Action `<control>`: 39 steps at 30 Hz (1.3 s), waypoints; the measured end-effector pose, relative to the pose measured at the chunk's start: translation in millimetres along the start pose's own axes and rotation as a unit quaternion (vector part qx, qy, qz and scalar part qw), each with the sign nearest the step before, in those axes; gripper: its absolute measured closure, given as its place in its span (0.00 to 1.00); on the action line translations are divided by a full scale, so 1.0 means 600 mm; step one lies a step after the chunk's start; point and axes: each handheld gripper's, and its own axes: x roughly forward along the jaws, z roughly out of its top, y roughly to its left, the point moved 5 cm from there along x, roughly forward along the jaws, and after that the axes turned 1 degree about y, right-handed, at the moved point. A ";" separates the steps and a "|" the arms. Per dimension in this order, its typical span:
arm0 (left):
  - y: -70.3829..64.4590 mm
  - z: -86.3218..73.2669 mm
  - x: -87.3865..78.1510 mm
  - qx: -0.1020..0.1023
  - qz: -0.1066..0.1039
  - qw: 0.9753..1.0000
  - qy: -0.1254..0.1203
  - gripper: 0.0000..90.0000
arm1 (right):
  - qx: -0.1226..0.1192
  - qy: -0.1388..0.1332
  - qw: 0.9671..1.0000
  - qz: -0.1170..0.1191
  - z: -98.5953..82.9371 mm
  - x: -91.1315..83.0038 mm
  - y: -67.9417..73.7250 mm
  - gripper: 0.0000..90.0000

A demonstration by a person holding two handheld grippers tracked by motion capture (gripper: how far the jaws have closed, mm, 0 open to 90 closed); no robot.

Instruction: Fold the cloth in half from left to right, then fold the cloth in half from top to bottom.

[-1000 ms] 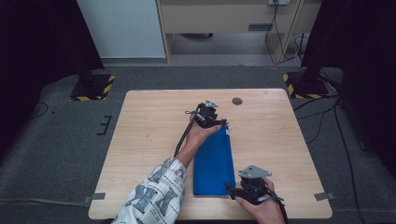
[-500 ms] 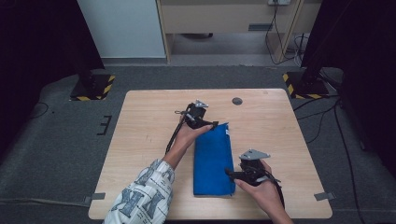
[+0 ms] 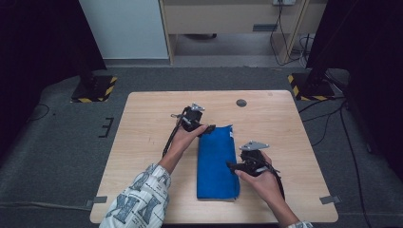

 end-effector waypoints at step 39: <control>0.050 -0.045 0.045 -0.018 0.017 0.999 0.041 0.41 | 0.010 0.059 0.998 -0.007 0.139 0.182 -0.123 0.55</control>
